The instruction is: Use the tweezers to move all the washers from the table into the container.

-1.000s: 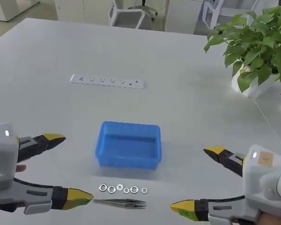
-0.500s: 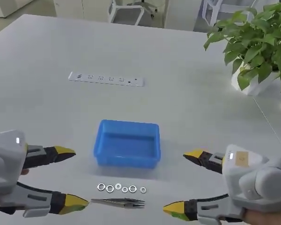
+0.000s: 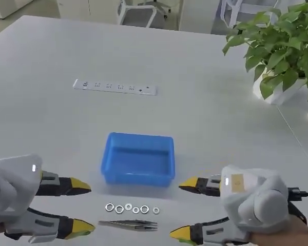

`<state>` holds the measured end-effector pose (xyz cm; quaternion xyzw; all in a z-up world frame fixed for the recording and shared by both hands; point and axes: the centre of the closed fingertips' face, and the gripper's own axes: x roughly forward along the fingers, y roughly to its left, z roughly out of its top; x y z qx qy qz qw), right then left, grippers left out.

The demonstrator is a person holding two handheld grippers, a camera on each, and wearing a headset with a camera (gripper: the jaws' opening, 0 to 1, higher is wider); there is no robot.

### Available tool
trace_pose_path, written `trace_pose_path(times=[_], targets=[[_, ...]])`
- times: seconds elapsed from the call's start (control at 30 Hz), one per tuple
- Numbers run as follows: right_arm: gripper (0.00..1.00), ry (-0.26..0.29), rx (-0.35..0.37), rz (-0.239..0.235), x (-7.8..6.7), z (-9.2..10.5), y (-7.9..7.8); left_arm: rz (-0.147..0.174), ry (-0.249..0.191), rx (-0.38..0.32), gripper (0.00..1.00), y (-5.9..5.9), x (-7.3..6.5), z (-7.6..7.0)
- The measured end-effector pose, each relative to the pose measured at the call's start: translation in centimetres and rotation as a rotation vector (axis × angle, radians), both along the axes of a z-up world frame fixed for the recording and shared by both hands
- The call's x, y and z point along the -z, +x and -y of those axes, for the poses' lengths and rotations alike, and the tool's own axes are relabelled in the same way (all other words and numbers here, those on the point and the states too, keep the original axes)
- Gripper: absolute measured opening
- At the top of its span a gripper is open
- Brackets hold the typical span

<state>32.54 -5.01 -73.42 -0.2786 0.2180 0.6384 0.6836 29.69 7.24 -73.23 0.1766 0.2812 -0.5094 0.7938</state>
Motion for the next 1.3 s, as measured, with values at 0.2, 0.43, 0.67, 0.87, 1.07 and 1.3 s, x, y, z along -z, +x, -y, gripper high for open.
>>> trace_pose_path(times=[0.2, 0.43, 0.67, 0.87, 1.07, 1.3], targets=[[0.44, -0.045, -0.052, 0.012, 1.2, -0.8, -0.2, -0.005, 0.039, 0.016, 0.38, 0.0, 1.0, -0.1], [0.35, -0.100, -0.096, 0.018, 2.9, -1.8, -0.2, -0.010, 0.084, 0.034, 0.30, 0.2, 2.3, 0.0], [0.26, -0.118, -0.128, -0.001, 3.8, -2.9, -0.5, -0.033, 0.113, 0.079, 0.25, 0.0, 3.7, 0.4], [0.20, -0.144, -0.162, -0.023, 5.0, -3.5, -1.0, -0.050, 0.132, 0.104, 0.20, 0.3, 4.8, 0.4], [0.16, -0.172, -0.189, -0.023, 5.9, -4.3, -1.2, -0.058, 0.152, 0.128, 0.15, 0.6, 5.4, 0.6], [0.13, -0.209, -0.210, -0.020, 7.0, -4.7, -1.4, -0.061, 0.169, 0.146, 0.10, 0.8, 6.2, 1.1]])
